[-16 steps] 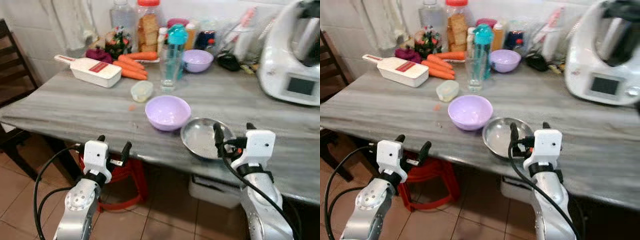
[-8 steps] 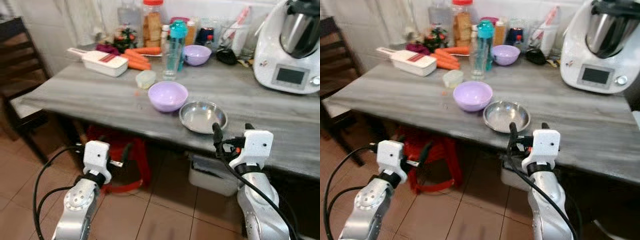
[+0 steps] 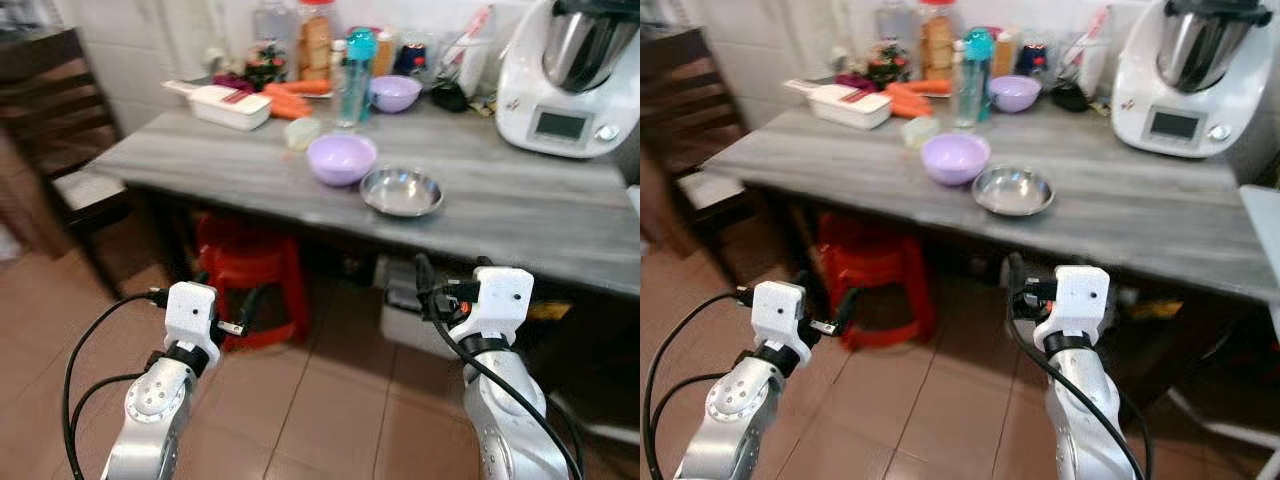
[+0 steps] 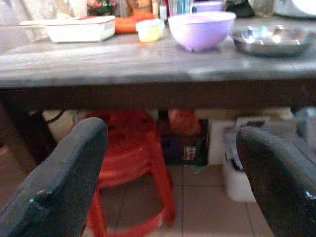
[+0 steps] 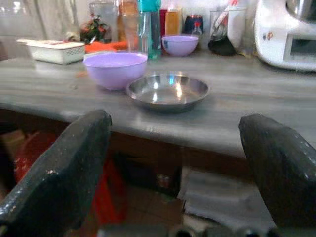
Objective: Setting the table
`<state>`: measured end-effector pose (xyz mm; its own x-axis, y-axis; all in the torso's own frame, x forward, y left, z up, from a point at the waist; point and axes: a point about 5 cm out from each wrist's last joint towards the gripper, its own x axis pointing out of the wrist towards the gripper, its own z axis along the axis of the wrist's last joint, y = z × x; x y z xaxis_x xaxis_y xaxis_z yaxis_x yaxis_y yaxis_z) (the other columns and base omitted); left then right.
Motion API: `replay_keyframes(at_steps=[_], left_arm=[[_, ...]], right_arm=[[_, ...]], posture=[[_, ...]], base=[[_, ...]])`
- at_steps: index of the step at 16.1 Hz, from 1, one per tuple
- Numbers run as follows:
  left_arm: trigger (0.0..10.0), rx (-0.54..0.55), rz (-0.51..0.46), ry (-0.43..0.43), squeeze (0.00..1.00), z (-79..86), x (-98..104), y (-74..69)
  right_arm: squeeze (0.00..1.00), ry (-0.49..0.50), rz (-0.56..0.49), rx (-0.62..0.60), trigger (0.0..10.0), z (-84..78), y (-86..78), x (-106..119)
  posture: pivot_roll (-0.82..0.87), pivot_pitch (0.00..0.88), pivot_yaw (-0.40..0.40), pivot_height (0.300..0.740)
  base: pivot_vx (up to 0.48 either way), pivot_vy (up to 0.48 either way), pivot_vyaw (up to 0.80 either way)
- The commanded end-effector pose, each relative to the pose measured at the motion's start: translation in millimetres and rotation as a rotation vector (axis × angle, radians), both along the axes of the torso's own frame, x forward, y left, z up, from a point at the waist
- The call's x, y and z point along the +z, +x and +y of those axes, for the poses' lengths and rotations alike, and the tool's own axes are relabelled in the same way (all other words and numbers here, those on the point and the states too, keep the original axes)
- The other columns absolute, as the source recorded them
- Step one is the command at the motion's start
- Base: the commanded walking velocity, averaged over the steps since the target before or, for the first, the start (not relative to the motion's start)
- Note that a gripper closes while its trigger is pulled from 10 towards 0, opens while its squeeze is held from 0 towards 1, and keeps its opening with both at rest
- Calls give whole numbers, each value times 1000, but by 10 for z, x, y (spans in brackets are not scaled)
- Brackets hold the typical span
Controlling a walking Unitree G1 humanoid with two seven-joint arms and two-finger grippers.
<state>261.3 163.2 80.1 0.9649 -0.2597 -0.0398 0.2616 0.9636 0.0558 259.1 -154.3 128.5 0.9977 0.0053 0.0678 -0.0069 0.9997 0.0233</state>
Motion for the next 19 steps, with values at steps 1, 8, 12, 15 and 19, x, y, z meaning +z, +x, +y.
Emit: replay_keyframes(at_steps=[1,8,12,15,19], left_arm=[[10000,-21,2,5,0,-52,8,9],[10000,-98,-25,-8,0,-87,51,1],[10000,-117,-39,-7,0,-106,84,16],[10000,-131,-45,-3,0,-129,94,22],[10000,-133,-44,-12,0,-142,90,27]], right_arm=[[0,1,15,-27,10000,-71,-10,-26],[0,-8,28,-12,10000,-48,-8,-55],[0,0,31,-15,10000,-47,-7,-65],[0,7,36,-21,10000,-60,2,-66],[0,13,38,-14,10000,-50,5,-66]], posture=[[0,0,20,740],[-1,0,23,740],[0,0,24,740],[-1,0,25,740],[-3,0,23,740]], base=[[-345,0,0],[-95,0,0],[0,0,0],[0,0,0],[0,-221,-311]])
